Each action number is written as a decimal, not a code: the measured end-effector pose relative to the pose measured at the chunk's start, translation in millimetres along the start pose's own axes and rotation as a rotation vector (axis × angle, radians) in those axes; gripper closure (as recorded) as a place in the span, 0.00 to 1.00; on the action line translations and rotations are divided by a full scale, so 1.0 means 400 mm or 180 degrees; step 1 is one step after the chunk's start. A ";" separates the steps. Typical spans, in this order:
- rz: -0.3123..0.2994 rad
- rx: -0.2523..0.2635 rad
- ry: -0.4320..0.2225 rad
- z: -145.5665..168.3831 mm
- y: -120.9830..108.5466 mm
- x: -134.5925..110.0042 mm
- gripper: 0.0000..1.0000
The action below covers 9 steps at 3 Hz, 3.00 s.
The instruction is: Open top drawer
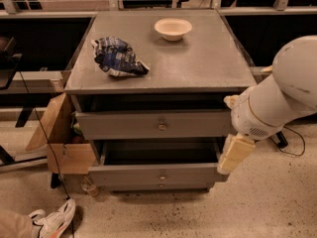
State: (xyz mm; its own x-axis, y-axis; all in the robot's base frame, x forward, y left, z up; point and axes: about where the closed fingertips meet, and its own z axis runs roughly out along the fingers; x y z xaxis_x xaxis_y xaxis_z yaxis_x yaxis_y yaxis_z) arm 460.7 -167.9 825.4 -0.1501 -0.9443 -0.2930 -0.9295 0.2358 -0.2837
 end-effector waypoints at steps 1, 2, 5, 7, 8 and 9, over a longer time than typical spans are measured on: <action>-0.0001 0.0007 -0.0002 -0.002 -0.002 -0.001 0.00; 0.0044 0.0062 -0.0063 -0.007 -0.009 0.006 0.00; -0.0082 -0.0281 -0.0542 0.269 -0.107 -0.056 0.00; -0.0032 -0.0435 -0.0762 0.397 -0.173 -0.165 0.00; 0.0028 -0.0534 -0.0756 0.455 -0.201 -0.210 0.00; 0.0133 -0.0660 -0.0686 0.521 -0.219 -0.223 0.00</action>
Offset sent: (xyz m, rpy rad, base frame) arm 0.0057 -0.0100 0.0019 0.0526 -0.0381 -0.0312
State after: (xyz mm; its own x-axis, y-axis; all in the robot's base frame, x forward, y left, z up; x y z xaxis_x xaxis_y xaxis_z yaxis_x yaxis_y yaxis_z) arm 625.8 -56.4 686.1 -0.1354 -0.8590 -0.4938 -0.9763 0.2006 -0.0813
